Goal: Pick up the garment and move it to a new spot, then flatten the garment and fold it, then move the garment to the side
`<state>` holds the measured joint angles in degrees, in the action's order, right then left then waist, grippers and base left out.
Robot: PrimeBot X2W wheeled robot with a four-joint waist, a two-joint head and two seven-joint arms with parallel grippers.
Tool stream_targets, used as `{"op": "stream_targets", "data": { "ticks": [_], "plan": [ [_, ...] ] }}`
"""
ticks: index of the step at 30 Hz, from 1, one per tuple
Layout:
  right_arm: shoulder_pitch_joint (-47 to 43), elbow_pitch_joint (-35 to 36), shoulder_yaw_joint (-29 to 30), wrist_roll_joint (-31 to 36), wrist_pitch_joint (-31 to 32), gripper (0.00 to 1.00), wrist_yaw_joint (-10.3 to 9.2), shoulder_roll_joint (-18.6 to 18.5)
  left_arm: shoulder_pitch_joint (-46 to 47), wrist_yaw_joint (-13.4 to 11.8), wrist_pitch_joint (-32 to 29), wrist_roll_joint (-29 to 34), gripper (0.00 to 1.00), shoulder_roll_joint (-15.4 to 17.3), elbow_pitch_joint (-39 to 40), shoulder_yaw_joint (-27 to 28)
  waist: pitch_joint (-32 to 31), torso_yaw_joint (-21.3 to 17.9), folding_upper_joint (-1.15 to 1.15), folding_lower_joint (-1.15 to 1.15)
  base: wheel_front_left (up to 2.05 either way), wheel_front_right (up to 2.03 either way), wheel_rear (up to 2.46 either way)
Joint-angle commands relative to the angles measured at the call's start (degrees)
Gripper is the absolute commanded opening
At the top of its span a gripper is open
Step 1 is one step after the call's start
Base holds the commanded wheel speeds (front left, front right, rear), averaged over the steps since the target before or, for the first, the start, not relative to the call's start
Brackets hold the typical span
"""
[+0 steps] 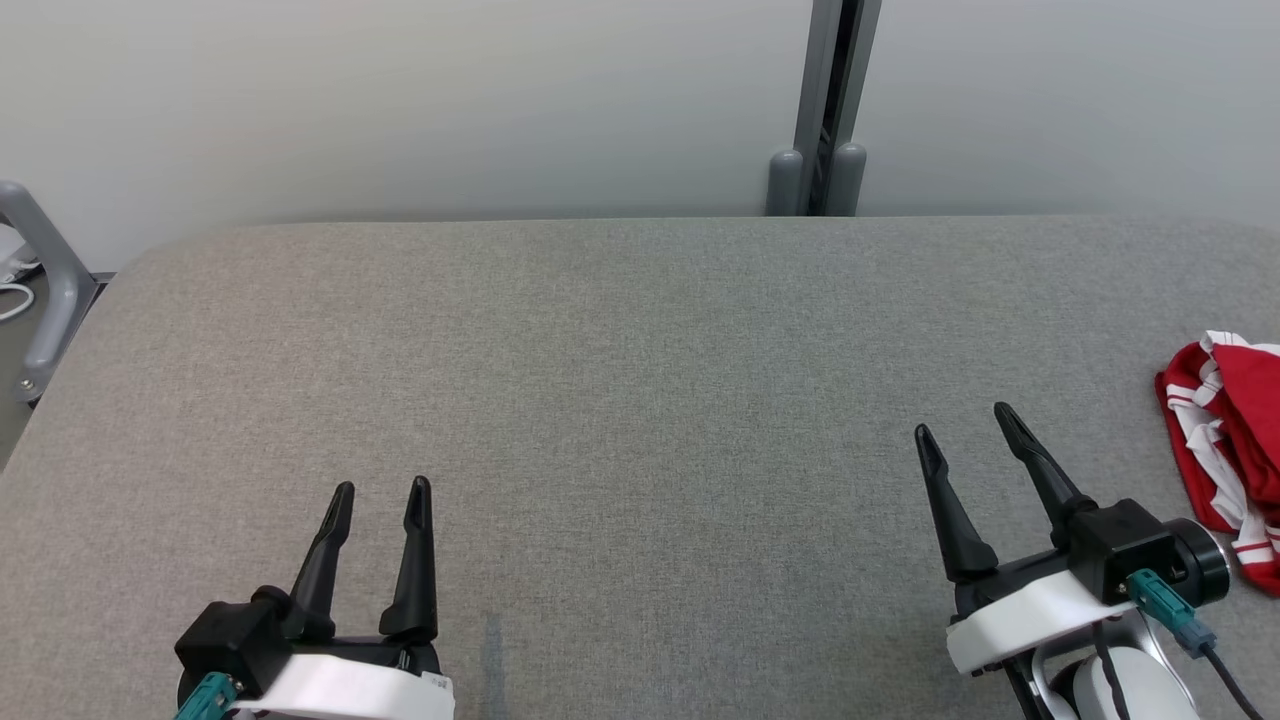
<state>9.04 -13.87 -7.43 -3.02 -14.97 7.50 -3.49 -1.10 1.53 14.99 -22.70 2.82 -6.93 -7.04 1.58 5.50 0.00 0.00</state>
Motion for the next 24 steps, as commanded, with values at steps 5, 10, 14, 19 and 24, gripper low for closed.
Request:
{"op": "stream_targets", "data": {
  "ticks": [5, 10, 14, 19, 24],
  "plan": [
    [-0.41, -0.07, 0.44, -0.17, -0.33, 1.00, -0.02, 0.19, 0.65, -0.16, 0.17, -0.68, 1.00, 0.24, -0.69, 0.41, 0.20, -0.13, 0.00, 0.00, 0.00, 0.00, 0.00],
    [-0.29, 0.14, 0.55, -0.20, -0.33, 1.00, -0.02, 0.30, 0.84, -0.20, 0.17, -0.86, 1.00, 0.24, -1.24, 0.38, 0.13, -0.10, 0.00, 0.00, 0.00, 0.00, 0.00],
    [-0.16, 0.34, 0.43, 0.16, -0.33, 1.00, -0.02, 0.35, 0.77, -0.26, 0.17, -1.15, 1.00, 0.24, -1.60, 0.28, 0.09, 0.02, 0.00, 0.00, 0.00, 0.00, 0.00],
    [-0.05, 0.58, 0.40, 0.31, -0.33, 1.00, -0.02, 0.37, 0.76, -0.23, 0.17, -1.59, 1.00, 0.24, -1.79, 0.19, 0.02, 0.22, 0.00, 0.00, 0.00, 0.00, 0.00],
    [0.01, 0.69, 0.08, 0.54, -0.33, 1.00, -0.02, 0.38, 0.74, 0.58, 0.17, -2.11, 1.00, 0.24, -1.66, -0.03, -0.05, 0.46, 0.00, 0.00, 0.00, 0.00, 0.00]
  ]
}}
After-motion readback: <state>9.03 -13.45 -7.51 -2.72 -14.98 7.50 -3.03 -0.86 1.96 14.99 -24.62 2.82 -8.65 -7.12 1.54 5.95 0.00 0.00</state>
